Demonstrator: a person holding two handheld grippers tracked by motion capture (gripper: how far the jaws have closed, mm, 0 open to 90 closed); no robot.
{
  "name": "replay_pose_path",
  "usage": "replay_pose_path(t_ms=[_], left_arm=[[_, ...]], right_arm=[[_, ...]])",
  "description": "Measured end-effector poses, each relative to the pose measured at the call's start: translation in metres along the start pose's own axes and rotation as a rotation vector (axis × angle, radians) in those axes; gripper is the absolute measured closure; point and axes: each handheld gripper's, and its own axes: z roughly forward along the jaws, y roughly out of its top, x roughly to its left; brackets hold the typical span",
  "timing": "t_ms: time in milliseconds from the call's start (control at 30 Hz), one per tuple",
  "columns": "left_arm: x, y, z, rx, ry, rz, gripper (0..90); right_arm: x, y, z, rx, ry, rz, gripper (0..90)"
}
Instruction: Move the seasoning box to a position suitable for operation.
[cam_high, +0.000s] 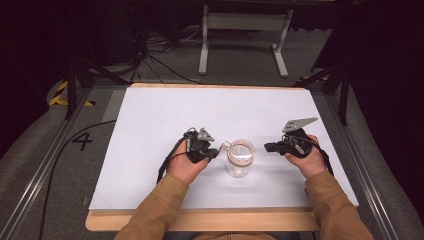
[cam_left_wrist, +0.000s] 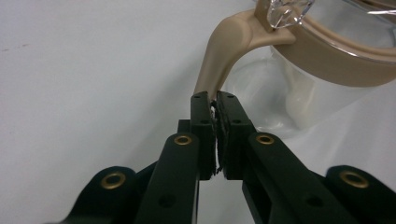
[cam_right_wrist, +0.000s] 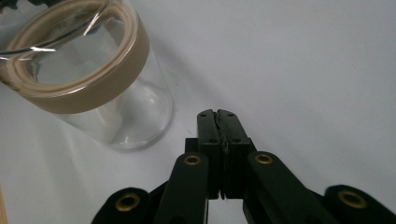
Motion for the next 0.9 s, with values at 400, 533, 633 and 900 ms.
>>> replay_pose_path(t_ms=[400,533,633,900], left_arm=[[-0.001,0.002,0.002,0.014,-0.002,0.019,89.9],[0.001,0.004,0.003,0.011,0.002,0.030,89.9],[0.003,0.007,0.005,0.009,0.000,0.037,89.9],[0.010,0.019,0.014,-0.001,0.000,0.050,90.0]], right_arm=[[0.004,0.000,0.003,0.004,0.013,-0.010,90.0],[0.004,-0.002,0.001,0.001,0.011,-0.005,90.0],[0.005,-0.007,-0.003,0.000,0.001,0.003,90.0],[0.006,-0.023,-0.020,-0.013,-0.036,0.033,90.0]])
